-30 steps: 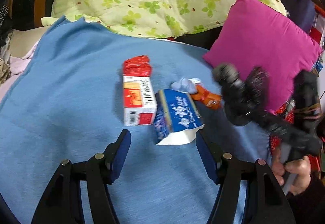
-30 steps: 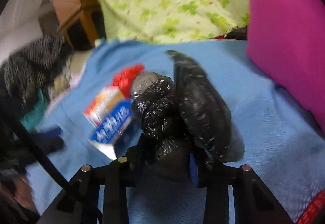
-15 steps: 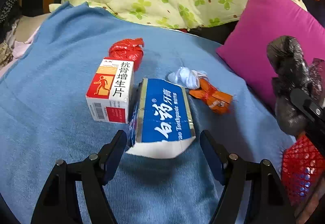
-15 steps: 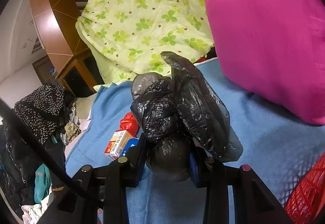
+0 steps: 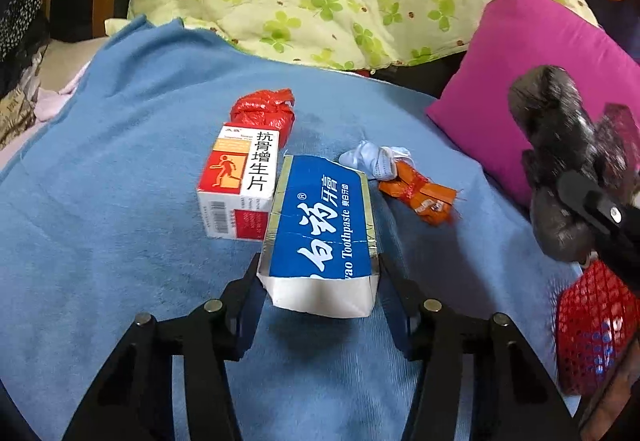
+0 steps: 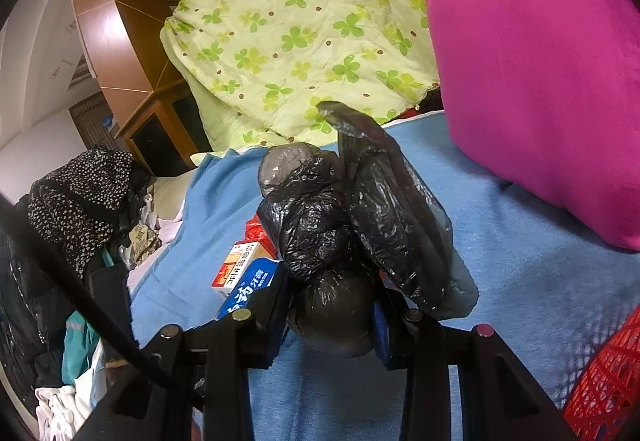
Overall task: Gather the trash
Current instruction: 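Grasp the blue toothpaste box with the left gripper while the right holds the black bags, then carry the toothpaste box and black bags toward the red wastebasket with both grippers, then open the left gripper to drop the toothpaste box into the basket while the right releases the black bags, then grasp the orange candy wrapper with the right gripper while the left grasps the red-and-white medicine box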
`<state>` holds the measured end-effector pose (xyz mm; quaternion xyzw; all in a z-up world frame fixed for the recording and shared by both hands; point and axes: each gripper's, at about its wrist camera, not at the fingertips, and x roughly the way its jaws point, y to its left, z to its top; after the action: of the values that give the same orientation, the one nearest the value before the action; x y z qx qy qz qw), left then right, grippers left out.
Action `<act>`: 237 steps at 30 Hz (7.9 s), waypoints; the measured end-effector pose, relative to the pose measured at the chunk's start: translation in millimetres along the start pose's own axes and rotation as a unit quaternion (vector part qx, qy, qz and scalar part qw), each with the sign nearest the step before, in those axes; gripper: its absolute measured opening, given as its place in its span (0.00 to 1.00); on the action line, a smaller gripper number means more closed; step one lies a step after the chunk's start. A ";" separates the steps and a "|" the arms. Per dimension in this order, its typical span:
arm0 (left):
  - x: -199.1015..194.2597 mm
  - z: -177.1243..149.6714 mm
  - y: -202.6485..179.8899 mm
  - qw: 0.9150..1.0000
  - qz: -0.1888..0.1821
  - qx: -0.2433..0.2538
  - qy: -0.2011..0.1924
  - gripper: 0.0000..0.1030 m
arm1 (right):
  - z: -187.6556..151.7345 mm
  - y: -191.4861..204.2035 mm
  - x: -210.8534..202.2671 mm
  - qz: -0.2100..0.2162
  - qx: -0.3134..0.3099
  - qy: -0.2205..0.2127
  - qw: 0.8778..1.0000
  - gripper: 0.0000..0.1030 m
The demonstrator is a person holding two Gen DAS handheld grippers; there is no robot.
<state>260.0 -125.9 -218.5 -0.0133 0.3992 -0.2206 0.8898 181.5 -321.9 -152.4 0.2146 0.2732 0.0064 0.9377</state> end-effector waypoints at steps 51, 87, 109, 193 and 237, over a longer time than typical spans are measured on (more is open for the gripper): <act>-290.9 -28.7 -181.4 0.960 0.077 0.182 -0.197 0.54 | -37.7 -12.5 -305.0 0.023 0.011 -0.155 0.988 0.37; -261.7 -29.3 -241.9 0.953 0.056 0.238 -0.178 0.54 | -47.7 -60.7 -331.3 0.007 0.065 -0.181 0.981 0.37; -256.6 -31.1 -259.5 0.949 0.038 0.259 -0.173 0.54 | -52.4 -66.0 -342.7 -0.005 0.083 -0.186 0.979 0.37; -150.8 -39.7 -230.7 0.962 -0.111 0.242 -0.063 0.62 | -46.9 -125.0 -288.8 -0.028 0.181 -0.140 0.973 0.55; 3.2 42.2 46.9 0.997 0.060 0.040 -0.030 0.64 | 14.8 -35.1 127.1 -0.027 0.018 0.107 0.994 0.46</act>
<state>310.0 -91.3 -201.3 0.0399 0.3630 -0.1821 0.9130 293.5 -343.2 -220.3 0.2226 0.3780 -0.0005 0.8986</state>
